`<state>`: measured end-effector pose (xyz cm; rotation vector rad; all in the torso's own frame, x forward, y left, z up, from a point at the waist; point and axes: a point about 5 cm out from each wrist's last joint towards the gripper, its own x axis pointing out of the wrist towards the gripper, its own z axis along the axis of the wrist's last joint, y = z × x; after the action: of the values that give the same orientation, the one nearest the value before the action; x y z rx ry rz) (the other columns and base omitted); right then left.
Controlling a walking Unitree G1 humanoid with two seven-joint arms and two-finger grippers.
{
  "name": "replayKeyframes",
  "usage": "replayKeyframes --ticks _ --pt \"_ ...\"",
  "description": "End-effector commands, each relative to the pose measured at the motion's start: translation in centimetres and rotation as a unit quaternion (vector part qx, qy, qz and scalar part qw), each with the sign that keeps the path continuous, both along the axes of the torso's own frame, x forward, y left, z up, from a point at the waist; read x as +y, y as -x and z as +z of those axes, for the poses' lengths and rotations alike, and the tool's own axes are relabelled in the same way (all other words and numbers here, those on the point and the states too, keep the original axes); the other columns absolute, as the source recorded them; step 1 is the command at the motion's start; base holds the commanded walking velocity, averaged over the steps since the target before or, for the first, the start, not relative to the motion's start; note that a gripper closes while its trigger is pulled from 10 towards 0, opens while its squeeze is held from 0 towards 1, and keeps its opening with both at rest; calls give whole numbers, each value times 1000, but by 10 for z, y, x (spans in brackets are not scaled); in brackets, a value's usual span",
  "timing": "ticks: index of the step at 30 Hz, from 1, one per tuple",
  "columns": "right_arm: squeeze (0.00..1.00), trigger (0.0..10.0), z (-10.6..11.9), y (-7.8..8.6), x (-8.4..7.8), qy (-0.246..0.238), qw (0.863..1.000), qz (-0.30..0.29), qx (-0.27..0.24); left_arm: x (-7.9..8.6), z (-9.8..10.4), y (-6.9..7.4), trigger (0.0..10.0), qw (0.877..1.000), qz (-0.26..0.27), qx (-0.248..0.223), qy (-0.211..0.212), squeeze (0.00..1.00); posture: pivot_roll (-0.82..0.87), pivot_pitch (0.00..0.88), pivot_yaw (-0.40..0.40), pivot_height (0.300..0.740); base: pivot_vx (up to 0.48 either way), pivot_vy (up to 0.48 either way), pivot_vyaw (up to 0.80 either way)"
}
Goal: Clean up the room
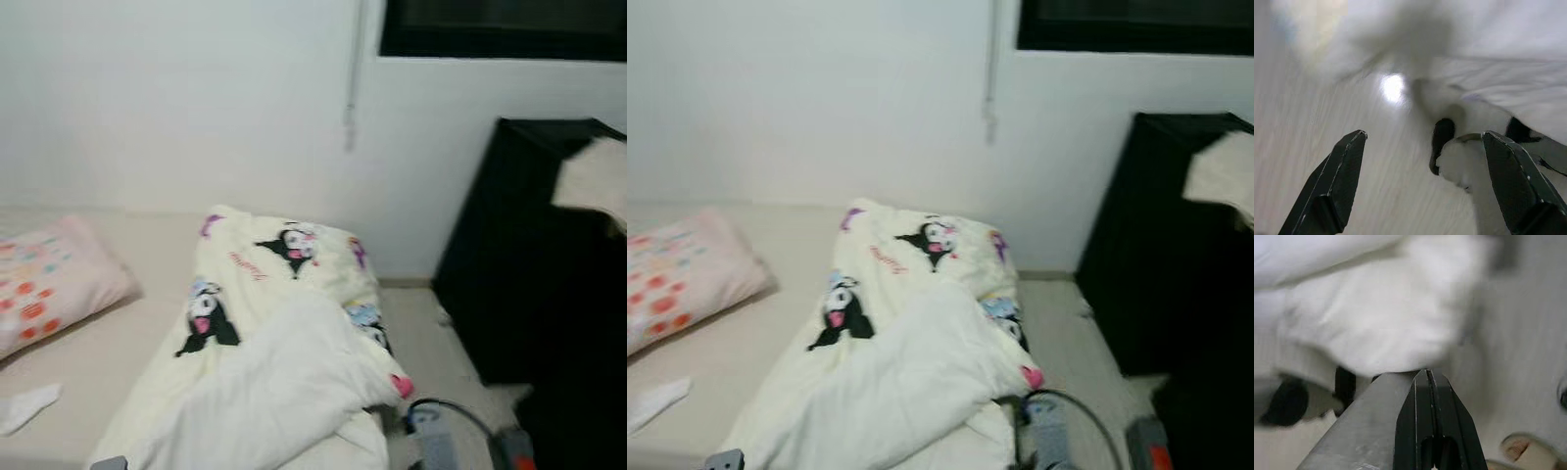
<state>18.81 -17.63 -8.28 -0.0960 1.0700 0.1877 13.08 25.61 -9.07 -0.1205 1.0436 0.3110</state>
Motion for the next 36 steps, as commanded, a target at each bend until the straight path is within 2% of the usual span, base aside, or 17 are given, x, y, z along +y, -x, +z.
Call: replayKeyframes --ticks 1,2,3,8,9,13,14,16,20,22,24,27,30,36 --pt "0 10000 -5 9 5 19 999 48 17 -3 0 -4 10000 1000 9 2 -4 0 -120 0 -65 740 0 0 769" --pt "0 10000 -5 9 5 19 999 48 17 -3 0 -4 10000 1000 9 2 -4 0 -120 0 -65 740 0 0 769" --pt "0 10000 -10 19 11 30 994 98 38 -4 1 -9 10000 1000 20 -6 -10 0 -105 0 -77 740 0 0 769" --pt "0 10000 -12 24 11 21 994 91 55 -7 2 -14 10000 1000 20 -13 -12 0 -85 0 -97 740 0 0 768" --pt "0 10000 -13 25 9 15 996 66 58 -5 2 -11 10000 999 30 -11 -16 0 -62 0 -118 740 0 0 769" --pt "0 10000 -12 23 7 9 998 32 57 2 2 -6 10000 999 46 -7 -23 0 -38 0 -134 740 0 0 772" --pt "0 10000 -12 22 6 6 998 14 57 5 1 -1 10000 998 53 -2 -26 0 -31 0 -138 740 0 0 531" --pt "0 10000 -10 18 10 9 998 25 49 8 -2 11 10000 998 63 11 -30 0 -20 0 -140 740 0 0 0" --pt "0 10000 -10 16 14 12 998 23 49 10 -3 19 10000 997 67 19 -30 0 -23 0 -135 740 0 0 0" --pt "0 10000 -9 15 14 14 998 24 51 10 -5 24 10000 997 74 24 -20 0 -34 0 -95 740 0 0 0" --pt "0 10000 -10 17 9 19 998 9 55 5 -6 24 10000 997 68 24 -5 0 -19 0 -87 740 0 0 0" --pt "0 10000 -13 24 1 23 997 -26 63 4 -3 13 10000 998 59 9 1 0 -15 0 -83 740 0 0 0" --pt "0 10000 -16 33 0 39 996 -13 78 7 0 6 10000 999 48 9 -1 0 -21 0 -75 740 -133 0 0" --pt "0 10000 -19 40 1 40 996 -8 84 7 1 0 10000 999 40 7 -8 0 -22 0 -73 740 -404 0 0"
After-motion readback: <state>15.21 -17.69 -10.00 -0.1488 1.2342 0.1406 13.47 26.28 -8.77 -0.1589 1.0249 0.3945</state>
